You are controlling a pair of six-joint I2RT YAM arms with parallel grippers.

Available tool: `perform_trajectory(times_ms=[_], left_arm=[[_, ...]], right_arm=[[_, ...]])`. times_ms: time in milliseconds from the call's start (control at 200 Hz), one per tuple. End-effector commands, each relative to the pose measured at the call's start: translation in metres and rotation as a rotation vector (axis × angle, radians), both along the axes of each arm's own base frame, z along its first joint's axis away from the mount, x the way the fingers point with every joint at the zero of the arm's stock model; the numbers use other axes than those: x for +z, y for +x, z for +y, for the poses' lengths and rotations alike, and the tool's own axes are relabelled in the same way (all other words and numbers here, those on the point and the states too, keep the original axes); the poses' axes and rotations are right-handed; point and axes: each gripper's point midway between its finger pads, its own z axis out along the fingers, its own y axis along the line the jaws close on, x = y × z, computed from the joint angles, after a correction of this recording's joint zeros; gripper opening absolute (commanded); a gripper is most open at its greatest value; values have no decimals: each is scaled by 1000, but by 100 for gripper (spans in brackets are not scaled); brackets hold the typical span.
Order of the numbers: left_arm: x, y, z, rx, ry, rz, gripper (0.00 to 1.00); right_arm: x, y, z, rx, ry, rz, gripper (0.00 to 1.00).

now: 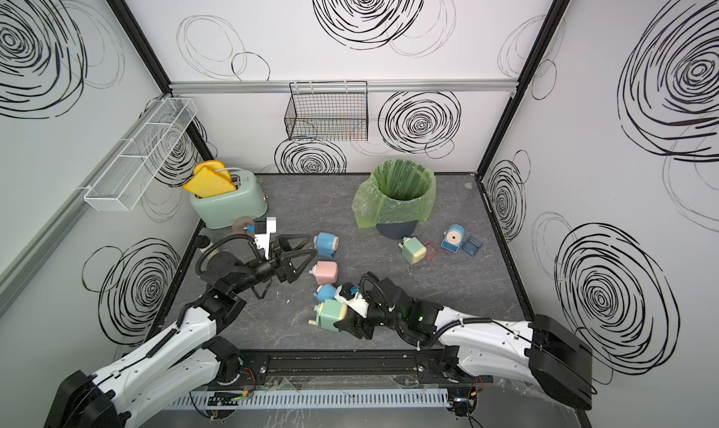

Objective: Take out the pencil sharpener tray and clean the shavings
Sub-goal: Pick up the pencil sharpener from the center of the board.

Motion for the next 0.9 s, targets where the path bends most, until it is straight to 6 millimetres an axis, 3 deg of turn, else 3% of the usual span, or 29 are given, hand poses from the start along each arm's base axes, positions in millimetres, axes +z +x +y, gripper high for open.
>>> perform_trajectory(times_ms=[0, 160, 330, 665, 895], left_arm=[[29, -18, -10, -79, -35, -119, 97], [34, -18, -16, -97, -31, -137, 97], [33, -21, -21, -112, -8, -153, 98], [19, -27, -35, -148, 56, -148, 99], [16, -39, -46, -205, 90, -163, 94]], right_arm=[[39, 9, -4, -26, 62, 58, 38], [78, 25, -9, -40, 120, 108, 39], [99, 38, -14, -34, 163, 221, 39], [136, 28, -20, 42, 178, 216, 39], [147, 31, -28, 42, 154, 174, 40]])
